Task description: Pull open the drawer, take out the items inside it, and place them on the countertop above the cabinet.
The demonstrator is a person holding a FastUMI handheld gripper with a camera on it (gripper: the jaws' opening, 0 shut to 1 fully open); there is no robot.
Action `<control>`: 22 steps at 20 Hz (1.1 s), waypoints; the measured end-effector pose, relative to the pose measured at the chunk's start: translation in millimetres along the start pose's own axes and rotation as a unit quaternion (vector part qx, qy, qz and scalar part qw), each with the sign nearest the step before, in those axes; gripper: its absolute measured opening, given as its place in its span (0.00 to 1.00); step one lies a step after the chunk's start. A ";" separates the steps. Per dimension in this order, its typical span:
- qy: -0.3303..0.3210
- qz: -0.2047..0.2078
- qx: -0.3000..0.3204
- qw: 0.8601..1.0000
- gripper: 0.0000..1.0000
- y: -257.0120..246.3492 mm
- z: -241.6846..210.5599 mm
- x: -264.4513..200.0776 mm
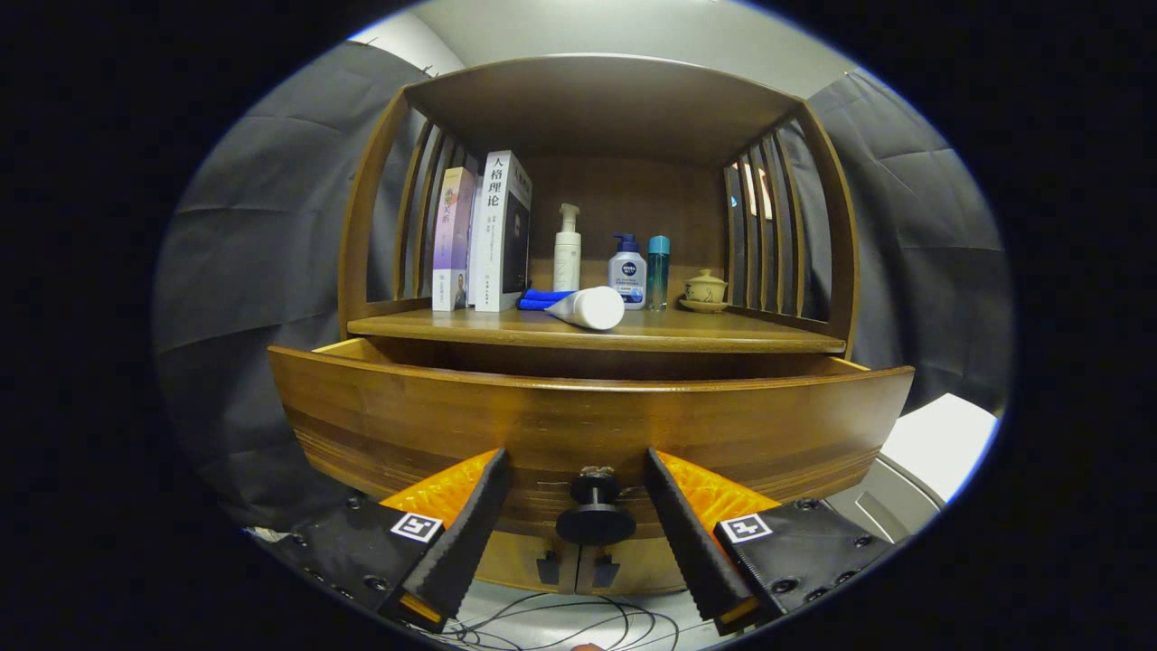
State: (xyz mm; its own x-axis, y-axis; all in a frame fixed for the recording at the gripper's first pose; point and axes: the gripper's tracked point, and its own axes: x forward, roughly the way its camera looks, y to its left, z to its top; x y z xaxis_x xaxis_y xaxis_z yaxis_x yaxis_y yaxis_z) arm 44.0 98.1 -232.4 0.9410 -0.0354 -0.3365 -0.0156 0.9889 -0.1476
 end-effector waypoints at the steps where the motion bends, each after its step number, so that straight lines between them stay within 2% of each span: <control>1: -0.001 -0.001 -0.002 1.000 0.96 0.6 -7.6 1.4; 20: -0.014 -0.021 -0.021 0.999 0.98 7.3 -2.9 3.5; 22: -0.019 -0.019 -0.030 0.999 0.98 7.1 -0.3 -10.0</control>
State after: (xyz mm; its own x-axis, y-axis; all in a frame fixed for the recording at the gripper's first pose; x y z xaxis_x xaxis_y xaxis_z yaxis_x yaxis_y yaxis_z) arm 34.3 105.4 -230.4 0.9537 -0.0663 -0.2934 0.0016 0.9765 -0.2156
